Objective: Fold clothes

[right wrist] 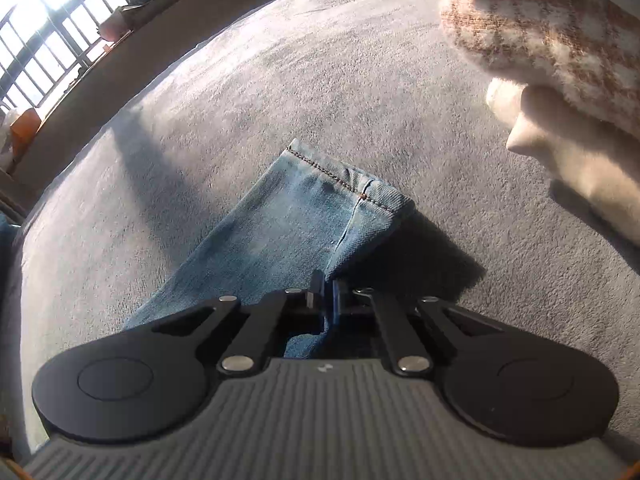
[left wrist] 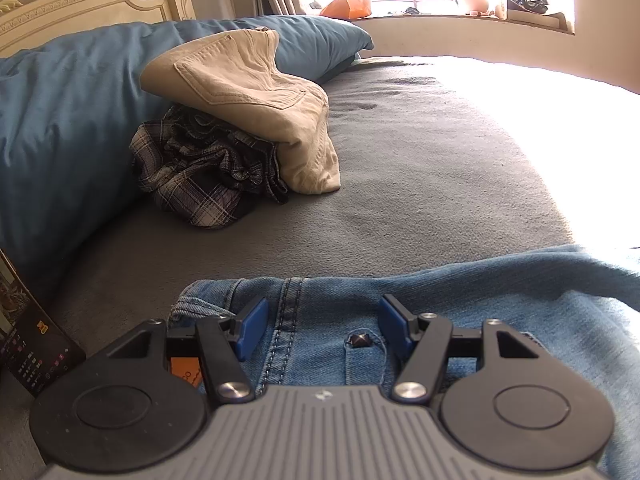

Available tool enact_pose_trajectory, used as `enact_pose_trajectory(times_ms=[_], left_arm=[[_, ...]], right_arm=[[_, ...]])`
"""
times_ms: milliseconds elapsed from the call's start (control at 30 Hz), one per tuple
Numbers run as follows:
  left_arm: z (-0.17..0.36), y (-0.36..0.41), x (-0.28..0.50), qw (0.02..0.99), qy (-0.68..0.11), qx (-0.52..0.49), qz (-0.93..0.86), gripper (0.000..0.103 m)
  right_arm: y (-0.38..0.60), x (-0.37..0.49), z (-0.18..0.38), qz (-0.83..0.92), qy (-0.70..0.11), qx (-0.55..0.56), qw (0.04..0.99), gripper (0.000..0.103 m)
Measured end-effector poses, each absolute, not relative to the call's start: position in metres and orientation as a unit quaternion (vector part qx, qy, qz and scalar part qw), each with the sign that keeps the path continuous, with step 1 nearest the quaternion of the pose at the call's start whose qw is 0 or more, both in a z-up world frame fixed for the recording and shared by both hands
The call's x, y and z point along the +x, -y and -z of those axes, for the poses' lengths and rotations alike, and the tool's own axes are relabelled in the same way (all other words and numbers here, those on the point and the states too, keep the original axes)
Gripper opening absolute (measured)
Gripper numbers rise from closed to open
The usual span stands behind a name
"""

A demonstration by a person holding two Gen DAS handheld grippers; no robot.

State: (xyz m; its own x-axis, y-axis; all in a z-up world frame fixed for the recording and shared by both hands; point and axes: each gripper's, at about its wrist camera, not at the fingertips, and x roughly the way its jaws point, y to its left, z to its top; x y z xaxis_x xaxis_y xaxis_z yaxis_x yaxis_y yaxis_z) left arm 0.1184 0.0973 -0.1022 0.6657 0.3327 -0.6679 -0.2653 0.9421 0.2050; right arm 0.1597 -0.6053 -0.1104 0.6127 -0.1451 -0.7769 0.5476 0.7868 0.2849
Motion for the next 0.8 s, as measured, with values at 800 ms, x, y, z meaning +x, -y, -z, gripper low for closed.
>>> enact_pose_trajectory(times_ms=[800], left_arm=[[0.103,-0.096,0.117,0.914,-0.369,0.046,-0.164,0.063]], right_arm=[[0.504,0.163,0.066,0.122,-0.374,-0.098,0.914,0.017]])
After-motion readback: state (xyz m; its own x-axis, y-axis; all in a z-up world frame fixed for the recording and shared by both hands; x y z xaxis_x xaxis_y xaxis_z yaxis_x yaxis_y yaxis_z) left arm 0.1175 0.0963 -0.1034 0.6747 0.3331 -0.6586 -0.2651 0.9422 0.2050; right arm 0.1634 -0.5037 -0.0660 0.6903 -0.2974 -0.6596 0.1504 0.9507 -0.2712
